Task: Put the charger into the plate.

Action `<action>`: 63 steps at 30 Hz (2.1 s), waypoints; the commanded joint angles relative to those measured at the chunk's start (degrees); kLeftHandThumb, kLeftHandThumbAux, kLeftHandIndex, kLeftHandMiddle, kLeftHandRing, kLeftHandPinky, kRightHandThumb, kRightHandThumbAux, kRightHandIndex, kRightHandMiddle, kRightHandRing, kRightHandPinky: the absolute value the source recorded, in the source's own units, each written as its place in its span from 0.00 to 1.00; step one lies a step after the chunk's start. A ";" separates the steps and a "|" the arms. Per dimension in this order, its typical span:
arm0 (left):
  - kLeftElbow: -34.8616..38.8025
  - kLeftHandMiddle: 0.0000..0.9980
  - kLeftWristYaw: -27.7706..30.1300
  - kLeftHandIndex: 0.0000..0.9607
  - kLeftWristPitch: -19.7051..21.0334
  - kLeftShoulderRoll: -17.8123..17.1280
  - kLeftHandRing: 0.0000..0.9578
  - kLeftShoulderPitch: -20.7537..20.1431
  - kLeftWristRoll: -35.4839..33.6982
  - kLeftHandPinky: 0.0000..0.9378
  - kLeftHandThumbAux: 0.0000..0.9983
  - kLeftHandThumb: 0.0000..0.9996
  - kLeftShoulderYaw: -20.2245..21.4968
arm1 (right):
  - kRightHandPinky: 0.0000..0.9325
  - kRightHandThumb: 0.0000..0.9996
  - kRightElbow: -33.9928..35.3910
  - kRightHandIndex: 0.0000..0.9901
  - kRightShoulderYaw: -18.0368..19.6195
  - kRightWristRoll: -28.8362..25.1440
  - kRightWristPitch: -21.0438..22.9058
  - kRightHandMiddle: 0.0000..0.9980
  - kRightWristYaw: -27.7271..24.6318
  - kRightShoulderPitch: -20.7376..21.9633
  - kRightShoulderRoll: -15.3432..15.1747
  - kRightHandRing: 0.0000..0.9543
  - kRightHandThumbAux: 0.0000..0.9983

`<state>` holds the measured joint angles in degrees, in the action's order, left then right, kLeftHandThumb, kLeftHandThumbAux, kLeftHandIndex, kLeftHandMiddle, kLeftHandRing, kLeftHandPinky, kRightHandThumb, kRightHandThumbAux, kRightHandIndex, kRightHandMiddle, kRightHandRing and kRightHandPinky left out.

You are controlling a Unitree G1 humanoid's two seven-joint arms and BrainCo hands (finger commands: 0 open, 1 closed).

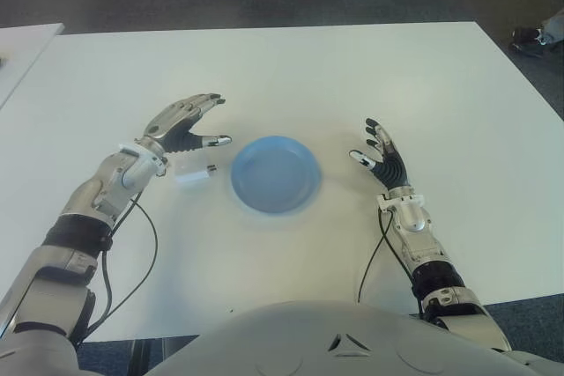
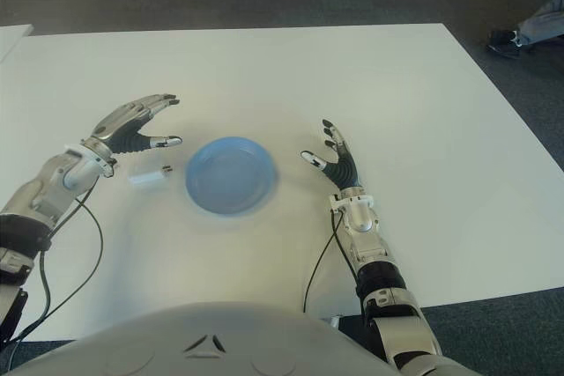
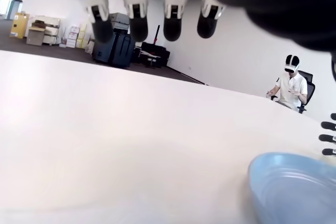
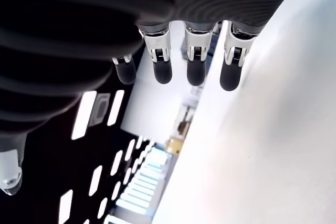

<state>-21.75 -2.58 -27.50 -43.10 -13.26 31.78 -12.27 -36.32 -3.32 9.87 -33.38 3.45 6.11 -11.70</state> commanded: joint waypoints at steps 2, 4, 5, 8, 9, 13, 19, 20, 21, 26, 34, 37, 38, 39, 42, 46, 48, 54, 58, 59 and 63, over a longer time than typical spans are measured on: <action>5.54 0.00 3.23 0.00 1.27 -1.80 0.00 3.81 -2.94 0.00 0.16 0.32 3.83 | 0.16 0.18 -9.77 0.00 -1.90 1.58 -0.67 0.00 -0.09 -4.33 1.48 0.05 0.47; 6.92 0.00 3.79 0.00 1.32 -2.11 0.00 4.66 -3.59 0.00 0.15 0.33 4.90 | 0.17 0.19 -10.67 0.00 -1.97 1.71 -1.21 0.00 0.18 -3.94 1.45 0.05 0.48; 7.27 0.00 3.99 0.00 1.30 -2.20 0.00 4.92 -3.69 0.00 0.15 0.34 5.26 | 0.17 0.19 -11.02 0.00 -2.01 1.76 -1.39 0.00 0.29 -3.76 1.46 0.05 0.48; 8.48 0.00 4.28 0.00 0.98 -2.79 0.00 5.98 -3.73 0.00 0.14 0.34 6.46 | 0.17 0.19 -11.88 0.00 -2.09 1.86 -1.86 0.00 0.58 -3.28 1.48 0.05 0.48; 8.74 0.00 4.15 0.00 0.33 -3.33 0.00 6.56 -3.70 0.00 0.13 0.34 7.04 | 0.17 0.19 -12.14 0.00 -2.13 1.94 -2.07 0.00 0.72 -3.10 1.46 0.05 0.48; 8.16 0.00 3.39 0.00 -3.12 -5.69 0.00 9.09 -3.73 0.00 0.12 0.36 9.11 | 0.17 0.19 -12.96 0.00 -2.25 2.15 -2.81 0.00 1.18 -2.62 1.41 0.05 0.47; 2.23 0.00 0.64 0.00 -9.43 -8.15 0.00 11.78 -1.89 0.00 0.10 0.37 10.05 | 0.18 0.19 -13.51 0.00 -2.22 2.11 -3.41 0.00 1.34 -2.31 1.33 0.05 0.47; 0.27 0.00 -0.48 0.00 -10.80 -8.48 0.00 12.20 -0.95 0.00 0.10 0.38 9.73 | 0.17 0.19 -13.49 0.00 -2.21 2.07 -3.44 0.00 1.29 -2.30 1.29 0.06 0.47; -1.15 0.00 -1.31 0.00 -11.83 -8.71 0.00 12.43 -0.29 0.00 0.10 0.38 9.48 | 0.17 0.19 -13.48 0.00 -2.21 2.05 -3.46 0.00 1.26 -2.29 1.26 0.06 0.47; -7.51 0.00 -5.02 0.00 -15.06 -9.50 0.00 12.73 3.74 0.00 0.10 0.38 7.46 | 0.16 0.18 -13.13 0.00 -2.30 2.19 -3.43 0.00 1.21 -2.16 0.97 0.05 0.47; -15.80 0.00 -13.19 0.00 -16.19 -8.25 0.00 12.01 11.19 0.00 0.11 0.39 2.94 | 0.16 0.17 -13.02 0.00 -2.37 2.33 -3.34 0.00 1.24 -1.98 0.61 0.05 0.47; -19.46 0.00 -17.51 0.00 -16.00 -7.62 0.00 11.49 14.17 0.00 0.12 0.40 0.54 | 0.16 0.17 -13.01 0.00 -2.41 2.34 -3.27 0.00 1.21 -1.92 0.47 0.05 0.47; -21.17 0.00 -18.94 0.00 -15.70 -7.37 0.00 11.18 15.18 0.00 0.12 0.40 -0.48 | 0.16 0.17 -13.03 0.00 -2.43 2.34 -3.33 0.00 1.18 -1.90 0.41 0.06 0.47; -22.55 0.00 -20.14 0.00 -15.52 -7.21 0.00 10.87 15.96 0.00 0.11 0.40 -1.34 | 0.16 0.17 -13.05 0.00 -2.44 2.33 -3.37 0.00 1.16 -1.88 0.36 0.06 0.47; -25.25 0.00 -21.74 0.00 -15.36 -7.26 0.00 10.08 16.55 0.00 0.11 0.40 -3.02 | 0.17 0.18 -13.12 0.00 -2.41 2.23 -3.48 0.00 1.07 -1.79 0.28 0.06 0.47; -27.04 0.00 -21.26 0.00 -15.11 -7.30 0.00 9.41 15.50 0.00 0.11 0.40 -4.42 | 0.17 0.18 -13.26 0.00 -2.26 1.91 -3.55 0.00 0.92 -1.61 0.29 0.06 0.47; -27.05 0.00 -20.22 0.00 -14.92 -7.22 0.00 9.36 14.66 0.00 0.11 0.41 -4.75 | 0.17 0.18 -13.26 0.00 -2.20 1.81 -3.61 0.00 0.90 -1.56 0.35 0.07 0.46; -27.46 0.00 -18.91 0.00 -14.40 -6.45 0.00 8.60 13.88 0.00 0.10 0.41 -6.30 | 0.18 0.18 -13.09 0.00 -2.33 2.11 -3.58 0.00 1.23 -1.37 0.32 0.07 0.45; -27.39 0.00 -18.01 0.00 -13.58 -5.36 0.00 7.32 13.79 0.00 0.10 0.41 -7.81 | 0.17 0.17 -12.81 0.00 -2.53 2.42 -3.40 0.00 1.47 -1.34 0.35 0.07 0.45; -27.35 0.00 -17.60 0.00 -13.33 -4.99 0.00 6.83 13.89 0.00 0.10 0.41 -8.22 | 0.17 0.17 -12.75 0.00 -2.59 2.49 -3.33 0.00 1.52 -1.35 0.37 0.07 0.45; -27.72 0.00 -16.83 0.00 -13.23 -4.95 0.00 5.63 14.14 0.00 0.10 0.39 -9.67 | 0.16 0.17 -12.61 0.00 -2.78 2.66 -3.33 0.00 1.69 -1.38 0.45 0.06 0.45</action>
<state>-48.05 -23.25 -41.34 -49.45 -8.29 44.12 -19.03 -44.24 -4.87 11.42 -37.43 4.99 10.58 -12.84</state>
